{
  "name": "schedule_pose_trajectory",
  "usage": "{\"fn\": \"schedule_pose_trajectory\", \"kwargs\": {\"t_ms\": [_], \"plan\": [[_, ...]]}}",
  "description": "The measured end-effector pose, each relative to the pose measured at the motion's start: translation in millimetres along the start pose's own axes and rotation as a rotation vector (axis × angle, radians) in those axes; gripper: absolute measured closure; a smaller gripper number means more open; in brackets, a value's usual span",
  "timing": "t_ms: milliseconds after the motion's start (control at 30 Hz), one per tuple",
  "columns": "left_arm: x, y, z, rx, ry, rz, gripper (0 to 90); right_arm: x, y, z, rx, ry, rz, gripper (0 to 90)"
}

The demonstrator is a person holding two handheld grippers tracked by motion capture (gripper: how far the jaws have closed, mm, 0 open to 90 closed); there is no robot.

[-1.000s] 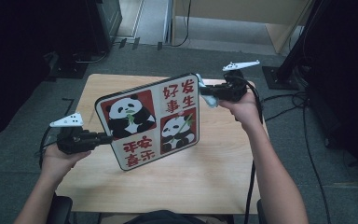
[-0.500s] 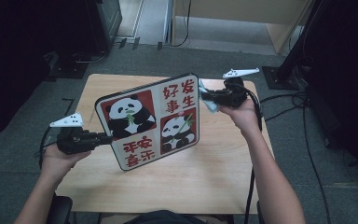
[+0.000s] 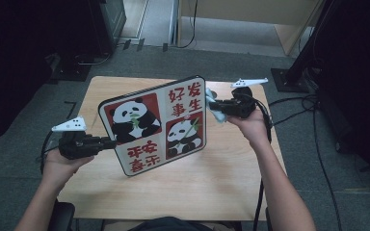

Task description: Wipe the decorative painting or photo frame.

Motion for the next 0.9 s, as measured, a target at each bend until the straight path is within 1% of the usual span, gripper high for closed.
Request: {"fn": "schedule_pose_trajectory", "kwargs": {"t_ms": [67, 167, 200, 300, 367, 433, 533, 600, 667, 767, 900], "plan": [[0.0, -0.1, 0.0, 0.000, -0.001, 0.000, 77.9, -1.3, -3.3, 1.0, -0.009, 0.001, 0.000, 80.9], [0.0, -0.1, 0.1, 0.000, -0.001, -0.001, 77.8, -3.8, -8.7, 0.8, -0.005, 0.009, 0.006, 80.9], [0.0, -0.1, 0.1, 0.000, -0.001, -0.001, 77.8, -4.2, -9.7, 0.8, -0.011, 0.011, 0.006, 80.8], [0.0, -0.1, 0.1, 0.000, -0.001, -0.001, 77.9, -5.2, -12.9, -1.1, -0.008, 0.030, 0.005, 80.8], [0.0, -0.1, 0.0, 0.000, -0.001, -0.001, 77.8, -5.8, -16.1, -1.6, -0.024, 0.039, 0.006, 80.9], [0.0, 0.0, 0.0, 0.000, -0.001, 0.000, 77.8, -7.0, -20.2, -2.3, -0.024, 0.038, 0.013, 80.9], [0.0, 0.0, -0.5, -0.002, -0.001, 0.000, 77.8, -8.4, -23.5, -2.4, -0.033, 0.045, 0.000, 80.9], [0.0, -0.2, -0.4, 0.000, -0.002, 0.000, 77.8, -9.9, -26.4, -2.8, -0.037, 0.053, 0.001, 80.9], [0.1, -0.4, -0.4, -0.002, -0.001, 0.002, 77.9, -11.6, -29.5, -2.8, -0.037, 0.049, 0.008, 80.9], [0.0, -0.4, -0.5, -0.001, -0.002, 0.000, 77.9, -13.0, -32.9, -2.9, -0.043, 0.053, -0.002, 81.0], [-0.1, -0.4, -0.6, 0.001, -0.002, -0.002, 77.9, -15.3, -39.7, -4.1, -0.053, 0.060, -0.002, 80.9]]}}
Point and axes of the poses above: each handheld gripper's, and its own axes: x roughly backward along the jaws, y roughly out of its top, z roughly to its left, the point moved 9 cm from there along -x, roughly forward along the jaws, and after that the axes turned 5 degrees about y, right-handed, at the moved point
